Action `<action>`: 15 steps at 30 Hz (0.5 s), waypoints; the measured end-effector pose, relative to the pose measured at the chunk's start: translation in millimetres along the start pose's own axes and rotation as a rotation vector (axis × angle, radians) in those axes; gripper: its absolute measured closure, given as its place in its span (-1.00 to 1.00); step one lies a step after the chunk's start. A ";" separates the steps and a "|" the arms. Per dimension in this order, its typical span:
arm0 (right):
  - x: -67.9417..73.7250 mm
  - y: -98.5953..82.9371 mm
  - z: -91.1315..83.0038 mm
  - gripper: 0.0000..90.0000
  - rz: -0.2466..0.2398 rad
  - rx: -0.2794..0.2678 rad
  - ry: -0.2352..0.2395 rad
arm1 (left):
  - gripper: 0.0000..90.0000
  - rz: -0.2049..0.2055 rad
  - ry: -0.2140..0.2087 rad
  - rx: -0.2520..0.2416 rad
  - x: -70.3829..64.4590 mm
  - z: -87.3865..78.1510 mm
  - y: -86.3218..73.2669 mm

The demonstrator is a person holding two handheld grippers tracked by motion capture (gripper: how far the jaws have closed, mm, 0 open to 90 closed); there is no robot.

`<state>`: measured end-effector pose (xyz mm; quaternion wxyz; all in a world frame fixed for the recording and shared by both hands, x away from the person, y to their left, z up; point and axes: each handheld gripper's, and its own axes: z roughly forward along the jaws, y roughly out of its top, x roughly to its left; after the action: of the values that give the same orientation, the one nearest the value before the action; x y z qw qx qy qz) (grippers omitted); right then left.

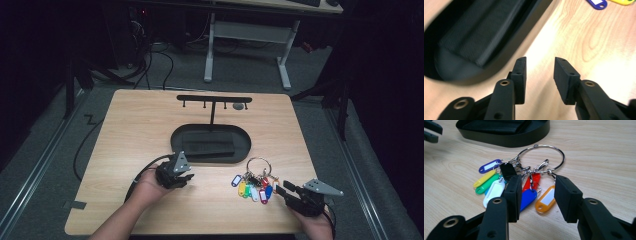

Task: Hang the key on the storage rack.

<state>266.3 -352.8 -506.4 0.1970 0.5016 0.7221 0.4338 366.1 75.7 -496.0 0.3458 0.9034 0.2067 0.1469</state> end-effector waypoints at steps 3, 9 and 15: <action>0.6 0.2 0.2 0.32 -0.015 0.000 0.005 | 0.29 -0.058 -0.002 -0.034 -7.2 -6.1 -14.6; 0.6 -0.8 2.6 0.32 -0.017 0.011 0.008 | 0.05 -0.151 0.016 -0.107 -20.6 -19.1 -44.6; -1.0 -0.4 4.9 0.32 -0.003 0.015 -0.002 | -0.15 -0.162 0.058 -0.153 -27.3 -32.3 -48.3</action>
<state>270.0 -351.6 -509.6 0.1946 0.5023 0.7261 0.4273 316.1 113.6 -509.3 0.4183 0.8501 0.2772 0.1599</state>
